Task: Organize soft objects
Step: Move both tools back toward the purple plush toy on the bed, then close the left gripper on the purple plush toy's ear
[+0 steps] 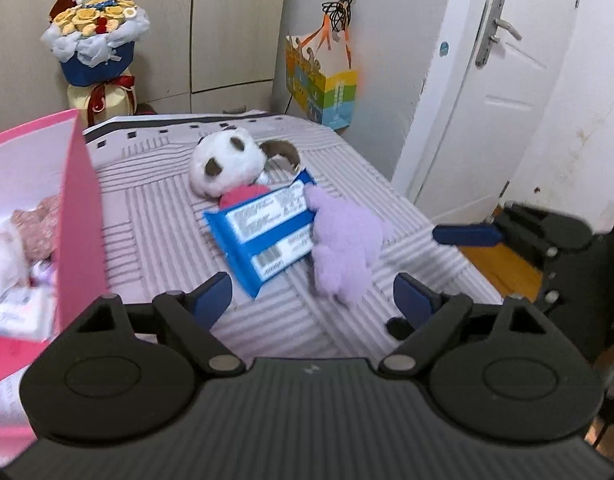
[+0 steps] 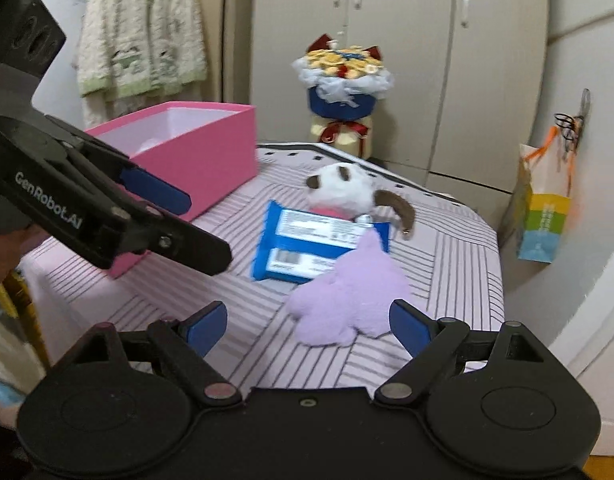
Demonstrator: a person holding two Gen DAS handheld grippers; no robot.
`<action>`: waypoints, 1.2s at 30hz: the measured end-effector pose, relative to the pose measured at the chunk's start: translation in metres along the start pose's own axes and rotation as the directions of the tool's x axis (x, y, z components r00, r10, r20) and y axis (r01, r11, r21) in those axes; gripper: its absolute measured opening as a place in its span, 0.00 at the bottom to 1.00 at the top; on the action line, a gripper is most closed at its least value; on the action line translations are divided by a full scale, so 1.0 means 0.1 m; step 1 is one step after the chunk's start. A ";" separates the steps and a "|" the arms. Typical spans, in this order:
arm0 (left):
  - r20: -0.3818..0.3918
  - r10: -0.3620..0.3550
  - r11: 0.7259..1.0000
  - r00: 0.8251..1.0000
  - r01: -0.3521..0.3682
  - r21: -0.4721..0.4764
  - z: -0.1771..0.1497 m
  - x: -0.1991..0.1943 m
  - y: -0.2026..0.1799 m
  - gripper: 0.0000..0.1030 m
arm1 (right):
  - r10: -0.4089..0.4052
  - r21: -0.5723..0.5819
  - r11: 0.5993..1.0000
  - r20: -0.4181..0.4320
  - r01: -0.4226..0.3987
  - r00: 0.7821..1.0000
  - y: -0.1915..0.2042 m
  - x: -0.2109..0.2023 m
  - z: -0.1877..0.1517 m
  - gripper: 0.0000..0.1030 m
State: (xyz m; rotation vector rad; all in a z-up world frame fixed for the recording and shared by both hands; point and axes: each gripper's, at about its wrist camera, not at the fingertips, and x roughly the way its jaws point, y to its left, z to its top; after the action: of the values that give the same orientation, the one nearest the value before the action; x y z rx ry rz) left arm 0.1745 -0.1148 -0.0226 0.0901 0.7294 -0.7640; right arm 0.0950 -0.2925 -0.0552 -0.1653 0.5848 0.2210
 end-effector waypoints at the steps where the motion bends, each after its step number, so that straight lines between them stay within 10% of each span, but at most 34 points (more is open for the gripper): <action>1: 0.009 -0.009 1.000 1.000 0.009 -0.015 0.02 0.06 0.00 0.85 | -0.010 0.004 1.000 0.006 0.010 1.000 -0.03 0.06 -0.01 0.90; 6: 0.033 -0.026 0.997 0.999 0.028 -0.077 0.10 0.36 0.04 0.80 | -0.138 0.038 0.990 -0.024 0.138 0.990 -0.06 0.47 -0.14 0.93; 19: -0.061 -0.118 0.985 0.991 0.109 -0.133 0.17 0.87 0.02 0.31 | -0.022 0.456 0.890 0.017 0.012 1.000 -0.35 0.67 -0.32 0.93; 28: -0.062 -0.062 0.994 0.996 0.056 -0.093 0.16 0.93 -0.02 0.31 | -0.044 0.404 0.914 0.016 0.033 0.999 -0.24 0.72 -0.31 0.90; 36: -0.158 -0.146 0.961 0.977 0.102 -0.257 0.12 0.99 0.13 0.23 | -0.119 0.334 0.936 0.012 0.108 0.993 -0.10 0.71 -0.34 0.76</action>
State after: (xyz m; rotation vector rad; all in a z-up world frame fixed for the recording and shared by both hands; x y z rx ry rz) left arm 0.2386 -0.1680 -0.0786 -0.1175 1.0010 -0.7850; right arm 0.1374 -0.2985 -0.1217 0.1328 0.5704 0.0100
